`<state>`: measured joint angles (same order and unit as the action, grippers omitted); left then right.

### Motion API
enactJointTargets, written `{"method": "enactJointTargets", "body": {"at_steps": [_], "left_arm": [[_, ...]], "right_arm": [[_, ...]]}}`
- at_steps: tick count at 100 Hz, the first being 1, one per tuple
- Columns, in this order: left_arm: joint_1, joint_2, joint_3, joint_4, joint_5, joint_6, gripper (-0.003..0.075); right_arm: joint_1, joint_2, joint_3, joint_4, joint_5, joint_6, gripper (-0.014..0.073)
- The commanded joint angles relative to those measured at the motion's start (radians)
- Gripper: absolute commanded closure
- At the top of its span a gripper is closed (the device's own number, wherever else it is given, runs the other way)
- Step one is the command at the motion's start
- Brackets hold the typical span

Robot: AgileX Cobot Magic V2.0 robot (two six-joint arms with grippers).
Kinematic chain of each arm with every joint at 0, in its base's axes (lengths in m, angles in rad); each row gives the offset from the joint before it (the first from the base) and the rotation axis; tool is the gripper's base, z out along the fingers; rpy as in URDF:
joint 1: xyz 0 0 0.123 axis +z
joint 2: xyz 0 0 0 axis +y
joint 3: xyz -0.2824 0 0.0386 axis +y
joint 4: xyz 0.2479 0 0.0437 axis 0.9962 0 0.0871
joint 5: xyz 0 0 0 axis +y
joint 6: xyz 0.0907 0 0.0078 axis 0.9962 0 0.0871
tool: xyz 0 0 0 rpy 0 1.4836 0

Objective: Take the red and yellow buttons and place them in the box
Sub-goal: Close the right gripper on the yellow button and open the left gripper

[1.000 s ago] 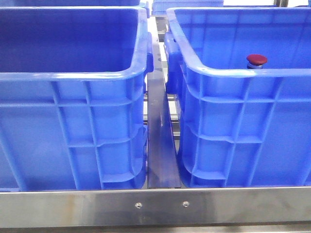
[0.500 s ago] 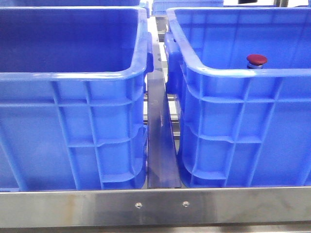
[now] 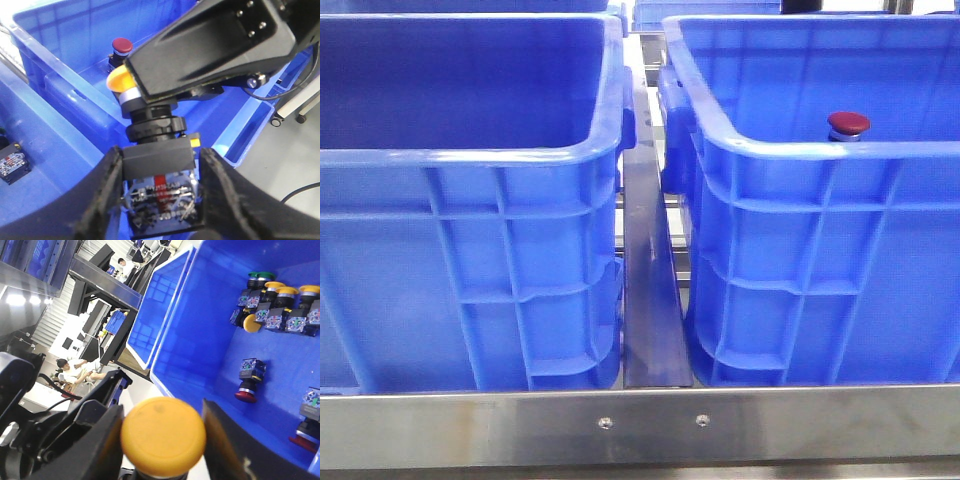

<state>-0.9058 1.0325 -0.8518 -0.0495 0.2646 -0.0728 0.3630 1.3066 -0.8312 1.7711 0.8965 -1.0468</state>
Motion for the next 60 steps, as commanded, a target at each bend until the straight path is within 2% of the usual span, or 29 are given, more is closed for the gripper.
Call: {"method": "enactJointTargets", "body": {"at_steps": [1,16,23,28,42,60], "left_arm": [[-0.007,-0.013,-0.027,0.000,-0.088,-0.011,0.0570],[-0.007,-0.013,-0.027,0.000,-0.086,-0.011,0.0249],[-0.007,-0.013,-0.027,0.000,-0.075,-0.011,0.0151],[-0.007,-0.013,-0.027,0.000,-0.061,-0.011,0.0125],[-0.005,-0.016,-0.027,-0.002,-0.039,-0.011,0.0135],[0.030,-0.039,-0.027,-0.002,-0.034,-0.033,0.0135]], "right_arm": [[0.002,-0.021,-0.033,0.147,0.058,-0.004,0.0384],[0.002,-0.021,-0.033,0.142,0.058,-0.005,0.0384],[0.000,-0.021,-0.033,0.142,0.057,-0.006,0.0384],[0.000,-0.021,-0.033,0.142,0.050,-0.006,0.0384],[-0.024,-0.021,-0.039,0.142,0.027,-0.039,0.0384],[-0.115,-0.023,-0.057,0.146,0.033,-0.069,0.0384]]}}
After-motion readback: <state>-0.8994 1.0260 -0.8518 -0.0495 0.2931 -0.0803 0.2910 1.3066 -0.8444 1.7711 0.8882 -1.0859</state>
